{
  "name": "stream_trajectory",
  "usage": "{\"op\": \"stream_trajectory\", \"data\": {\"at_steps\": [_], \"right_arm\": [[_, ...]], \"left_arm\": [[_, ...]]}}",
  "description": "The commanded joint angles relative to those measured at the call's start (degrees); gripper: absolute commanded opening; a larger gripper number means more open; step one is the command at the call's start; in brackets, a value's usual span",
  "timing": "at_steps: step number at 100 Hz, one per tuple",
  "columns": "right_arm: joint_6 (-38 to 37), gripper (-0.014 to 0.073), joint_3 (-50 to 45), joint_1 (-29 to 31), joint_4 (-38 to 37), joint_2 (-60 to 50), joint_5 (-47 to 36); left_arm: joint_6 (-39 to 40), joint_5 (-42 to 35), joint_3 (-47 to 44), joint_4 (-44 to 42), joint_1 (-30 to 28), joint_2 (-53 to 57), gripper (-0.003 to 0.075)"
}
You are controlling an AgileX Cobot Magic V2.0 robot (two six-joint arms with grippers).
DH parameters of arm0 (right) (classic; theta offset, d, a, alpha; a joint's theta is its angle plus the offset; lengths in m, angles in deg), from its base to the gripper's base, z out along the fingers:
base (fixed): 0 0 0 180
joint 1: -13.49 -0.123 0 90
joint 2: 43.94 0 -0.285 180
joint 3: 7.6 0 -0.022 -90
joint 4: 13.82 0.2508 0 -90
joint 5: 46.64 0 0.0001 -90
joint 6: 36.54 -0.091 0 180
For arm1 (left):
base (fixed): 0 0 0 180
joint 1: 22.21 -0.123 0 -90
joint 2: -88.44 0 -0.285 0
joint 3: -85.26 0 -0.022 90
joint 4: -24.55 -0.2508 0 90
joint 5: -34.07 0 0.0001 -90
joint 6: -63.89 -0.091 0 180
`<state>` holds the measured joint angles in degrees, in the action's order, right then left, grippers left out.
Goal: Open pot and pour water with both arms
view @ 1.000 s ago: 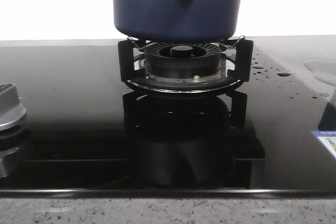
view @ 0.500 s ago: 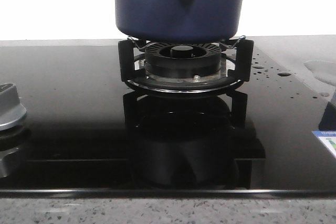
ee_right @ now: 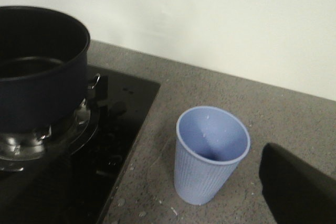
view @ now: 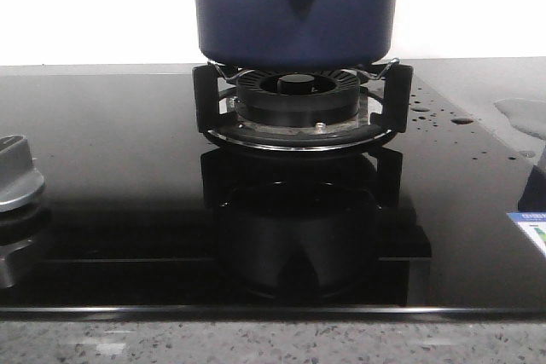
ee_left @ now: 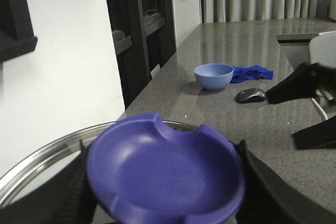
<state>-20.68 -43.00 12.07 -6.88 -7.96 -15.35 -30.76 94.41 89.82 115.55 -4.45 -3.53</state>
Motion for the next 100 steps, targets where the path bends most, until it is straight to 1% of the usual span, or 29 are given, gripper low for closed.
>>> {"op": "stream_trajectory", "data": {"at_steps": [1, 5, 14, 23, 35, 51, 74, 93, 100], "right_arm": [[-0.60, 0.0656, -2.16, 0.30, -0.61, 0.88, -9.52], [-0.72, 0.0656, -4.57, 0.30, -0.61, 0.88, -12.80], [-3.64, 0.0656, -10.71, 0.30, -0.39, 0.88, -21.73], [-5.16, 0.0656, -16.00, 0.30, 0.83, 1.03, -29.54], [-5.16, 0.0656, -20.39, 0.30, 0.93, 2.36, -34.47], [-5.16, 0.0656, -22.15, 0.30, 3.54, 6.35, -43.14], [-5.16, 0.0656, -22.15, 0.30, 5.00, 17.31, -51.16], [-5.16, 0.0656, -22.15, 0.30, 6.25, 24.16, -57.42], [-5.16, 0.0656, -22.15, 0.30, 7.29, 26.34, -61.02]], "left_arm": [[2.01, 1.10, 1.96, 4.62, -0.55, 4.38, 0.0221], [2.01, 1.31, 1.96, 3.26, -0.66, 5.10, 0.0221], [2.01, 1.42, 1.96, 0.69, -0.70, 6.39, 0.0221], [2.31, 1.42, 1.96, -0.22, -0.70, 7.07, 0.0221], [3.13, 1.42, 1.96, -0.37, -0.70, 7.07, 0.0221], [3.13, 0.80, 1.96, -0.37, -0.70, 7.07, 0.0221], [3.13, 0.46, 1.96, -0.49, -0.70, 7.07, 0.0221], [3.13, 0.46, 1.96, -0.49, -0.70, 7.07, 0.0221], [3.13, 0.46, 1.96, -0.49, -0.70, 7.07, 0.0221]]}}
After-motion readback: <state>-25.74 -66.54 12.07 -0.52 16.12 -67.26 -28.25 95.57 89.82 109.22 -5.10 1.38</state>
